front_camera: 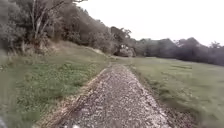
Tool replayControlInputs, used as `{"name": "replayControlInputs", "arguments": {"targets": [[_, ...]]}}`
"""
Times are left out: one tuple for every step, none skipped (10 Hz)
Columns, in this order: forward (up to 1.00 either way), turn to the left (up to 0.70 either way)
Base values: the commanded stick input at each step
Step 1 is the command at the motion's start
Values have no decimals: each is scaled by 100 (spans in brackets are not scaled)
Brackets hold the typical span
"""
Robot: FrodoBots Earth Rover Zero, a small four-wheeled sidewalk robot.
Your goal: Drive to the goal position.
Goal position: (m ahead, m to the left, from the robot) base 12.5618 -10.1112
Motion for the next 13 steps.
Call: {"name": "replayControlInputs", "arguments": {"targets": [[70, -35], [70, -21], [70, -11], [70, -2], [70, 0], [70, 0], [70, 0], [70, 0], [70, 0], [70, 0], [70, 0], [70, 0], [70, 0]]}}
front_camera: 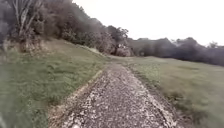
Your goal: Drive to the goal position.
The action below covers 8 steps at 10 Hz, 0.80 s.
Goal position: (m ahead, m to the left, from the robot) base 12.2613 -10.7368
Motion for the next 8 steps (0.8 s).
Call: {"name": "replayControlInputs", "arguments": {"targets": [[70, 0], [70, 0], [70, 0], [70, 0], [70, 0], [70, 0], [70, 0], [70, 0]]}}
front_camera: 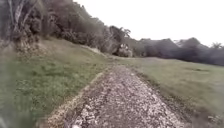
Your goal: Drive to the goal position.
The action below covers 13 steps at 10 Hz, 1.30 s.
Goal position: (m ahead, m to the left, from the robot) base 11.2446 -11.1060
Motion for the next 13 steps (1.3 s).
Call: {"name": "replayControlInputs", "arguments": {"targets": [[70, 0], [70, 0], [70, 0], [70, 0], [70, 0], [70, 0], [70, -1], [70, -35], [70, -35], [70, -35], [70, -33], [70, -30], [70, 0]]}}
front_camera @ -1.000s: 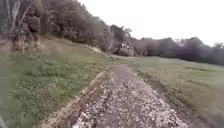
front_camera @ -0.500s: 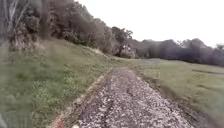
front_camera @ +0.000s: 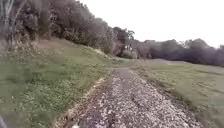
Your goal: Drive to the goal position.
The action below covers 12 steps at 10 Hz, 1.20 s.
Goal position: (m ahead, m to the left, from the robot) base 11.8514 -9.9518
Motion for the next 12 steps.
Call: {"name": "replayControlInputs", "arguments": {"targets": [[70, 0], [70, 0], [70, 0], [70, 0], [70, 0], [70, 0], [70, 0], [70, 0], [70, 0], [70, 0], [70, 0], [70, 0]]}}
